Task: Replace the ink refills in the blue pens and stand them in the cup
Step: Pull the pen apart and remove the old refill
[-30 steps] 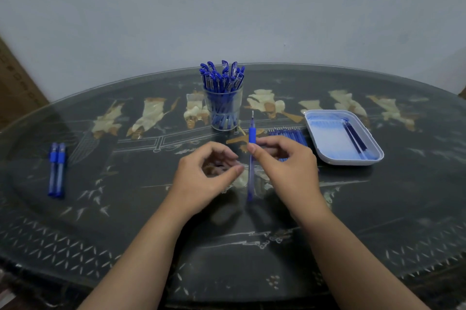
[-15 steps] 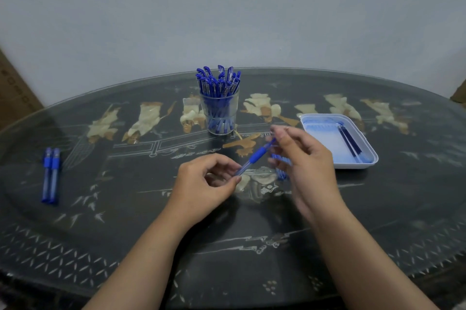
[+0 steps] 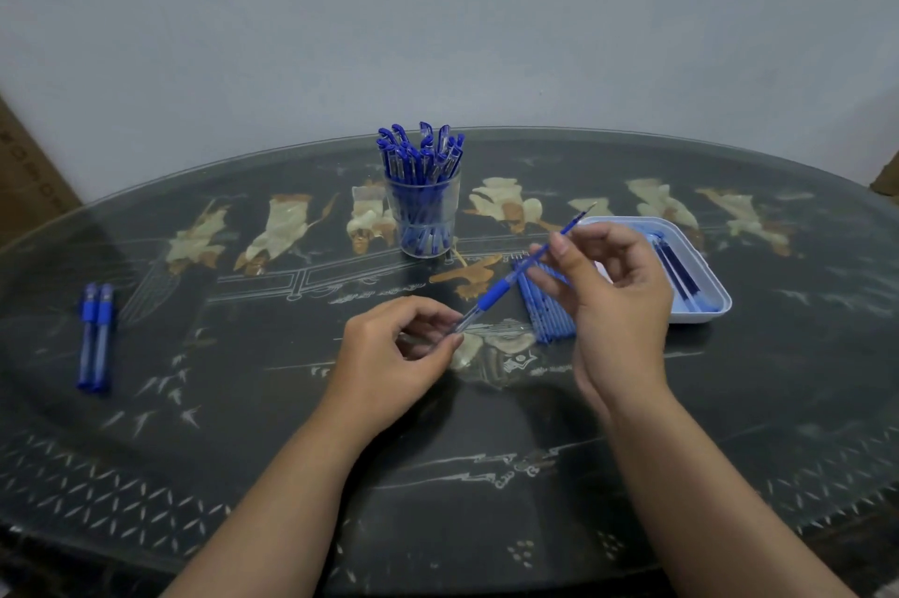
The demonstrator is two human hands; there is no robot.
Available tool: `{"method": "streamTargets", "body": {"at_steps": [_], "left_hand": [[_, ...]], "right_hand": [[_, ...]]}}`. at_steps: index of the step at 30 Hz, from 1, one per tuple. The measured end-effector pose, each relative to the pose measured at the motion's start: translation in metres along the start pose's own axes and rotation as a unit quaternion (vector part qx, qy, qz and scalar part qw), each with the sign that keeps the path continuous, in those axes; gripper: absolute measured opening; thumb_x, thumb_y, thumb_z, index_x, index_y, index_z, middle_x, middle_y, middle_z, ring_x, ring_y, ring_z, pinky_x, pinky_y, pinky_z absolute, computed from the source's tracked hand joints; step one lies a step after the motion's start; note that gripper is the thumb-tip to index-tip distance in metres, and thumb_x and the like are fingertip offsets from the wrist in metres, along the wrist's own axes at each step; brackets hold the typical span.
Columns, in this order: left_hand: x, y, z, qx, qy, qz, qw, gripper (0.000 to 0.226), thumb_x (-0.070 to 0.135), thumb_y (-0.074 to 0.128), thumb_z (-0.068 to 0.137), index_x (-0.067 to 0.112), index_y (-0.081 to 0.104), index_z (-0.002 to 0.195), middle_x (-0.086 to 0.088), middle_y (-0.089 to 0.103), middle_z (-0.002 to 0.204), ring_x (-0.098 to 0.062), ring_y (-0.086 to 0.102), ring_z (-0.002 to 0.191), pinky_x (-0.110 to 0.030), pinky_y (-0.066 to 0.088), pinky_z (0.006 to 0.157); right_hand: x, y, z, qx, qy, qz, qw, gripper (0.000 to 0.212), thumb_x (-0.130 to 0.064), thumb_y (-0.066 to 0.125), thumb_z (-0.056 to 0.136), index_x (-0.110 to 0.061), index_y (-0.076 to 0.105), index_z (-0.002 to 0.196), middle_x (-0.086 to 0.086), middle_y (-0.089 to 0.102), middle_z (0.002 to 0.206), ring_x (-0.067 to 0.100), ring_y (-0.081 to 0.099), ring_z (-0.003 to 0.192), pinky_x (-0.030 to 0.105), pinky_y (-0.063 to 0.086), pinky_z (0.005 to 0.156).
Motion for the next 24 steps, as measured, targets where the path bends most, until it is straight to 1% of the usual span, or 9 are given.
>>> {"method": "streamTargets", "body": {"at_steps": [2,4,7,9,11,13,15,21,24], "left_hand": [[-0.001,0.001,0.001,-0.002,0.008,0.008,1.0,0.022,0.002,0.079,0.076,0.02,0.074,0.087,0.009,0.069,0.08,-0.01,0.066,0.073,-0.015,0.051,0.063],[-0.003,0.001,0.001,0.002,0.013,0.01,1.0,0.022,0.001,0.079,0.076,0.019,0.073,0.087,0.008,0.069,0.08,-0.01,0.066,0.072,-0.016,0.051,0.063],[-0.005,-0.002,0.003,0.022,0.002,0.005,1.0,0.02,0.001,0.078,0.076,0.016,0.073,0.088,0.006,0.069,0.08,-0.01,0.066,0.071,-0.014,0.05,0.063],[-0.008,-0.005,0.003,0.045,-0.013,-0.003,0.999,0.02,0.001,0.079,0.076,0.015,0.073,0.089,0.006,0.069,0.078,-0.008,0.065,0.07,-0.012,0.049,0.062],[-0.01,-0.008,0.003,0.068,-0.029,-0.017,0.997,0.021,0.001,0.079,0.076,0.016,0.073,0.089,0.006,0.07,0.078,-0.005,0.065,0.069,-0.011,0.049,0.062],[-0.012,-0.008,0.004,0.076,-0.04,-0.031,0.996,0.022,0.0,0.078,0.076,0.018,0.073,0.088,0.006,0.071,0.079,-0.004,0.065,0.069,-0.011,0.048,0.063],[-0.013,-0.008,0.004,0.074,-0.046,-0.037,0.995,0.022,0.0,0.078,0.076,0.017,0.073,0.088,0.003,0.071,0.079,-0.006,0.065,0.068,-0.011,0.048,0.062],[-0.013,-0.007,0.005,0.073,-0.058,-0.03,0.995,0.019,0.0,0.078,0.076,0.014,0.073,0.088,0.001,0.07,0.079,-0.006,0.064,0.068,-0.009,0.047,0.061],[-0.014,-0.007,0.006,0.07,-0.063,-0.026,0.995,0.019,0.0,0.078,0.076,0.013,0.073,0.089,-0.001,0.07,0.08,-0.008,0.064,0.068,-0.009,0.047,0.061]], "right_hand": [[-0.003,-0.002,0.003,0.033,-0.019,-0.013,0.999,0.011,0.005,0.064,0.087,-0.005,0.066,0.092,-0.004,0.07,0.076,0.013,0.069,0.081,0.027,0.059,0.074],[-0.009,-0.004,0.011,0.076,-0.037,-0.011,0.996,0.013,0.003,0.065,0.088,-0.007,0.068,0.096,-0.008,0.071,0.075,0.009,0.069,0.079,0.024,0.058,0.074],[-0.026,-0.006,0.03,0.114,-0.082,-0.029,0.99,0.019,0.005,0.066,0.087,-0.009,0.068,0.1,-0.004,0.067,0.079,0.005,0.066,0.074,0.02,0.055,0.071],[-0.033,-0.004,0.043,0.089,-0.087,-0.077,0.989,0.023,0.006,0.066,0.086,-0.011,0.068,0.101,0.001,0.064,0.083,0.006,0.065,0.071,0.02,0.055,0.068],[-0.025,0.0,0.054,0.028,-0.057,-0.179,0.982,0.027,0.006,0.067,0.085,-0.013,0.069,0.104,0.004,0.064,0.086,0.01,0.064,0.073,0.022,0.057,0.067],[-0.002,0.004,0.06,-0.042,-0.011,-0.331,0.943,0.027,0.004,0.066,0.085,-0.016,0.071,0.104,0.007,0.066,0.087,0.016,0.065,0.076,0.032,0.06,0.071],[0.023,0.004,0.063,-0.089,0.019,-0.435,0.896,0.025,-0.001,0.069,0.085,-0.022,0.072,0.097,0.002,0.067,0.082,0.018,0.066,0.077,0.042,0.06,0.078],[0.054,-0.001,0.074,-0.124,0.054,-0.527,0.839,0.022,-0.006,0.075,0.08,-0.026,0.068,0.087,0.003,0.07,0.078,0.019,0.066,0.08,0.043,0.058,0.081],[0.059,0.001,0.075,-0.124,0.036,-0.541,0.831,0.026,-0.008,0.076,0.079,-0.024,0.065,0.096,-0.001,0.066,0.072,0.013,0.063,0.075,0.036,0.056,0.076]]}}
Point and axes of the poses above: each hand's wrist, its own z-axis towards the middle knuckle, its own y-axis out of the palm, x = y × z, the point moved 5 cm from there along z, towards the middle knuckle
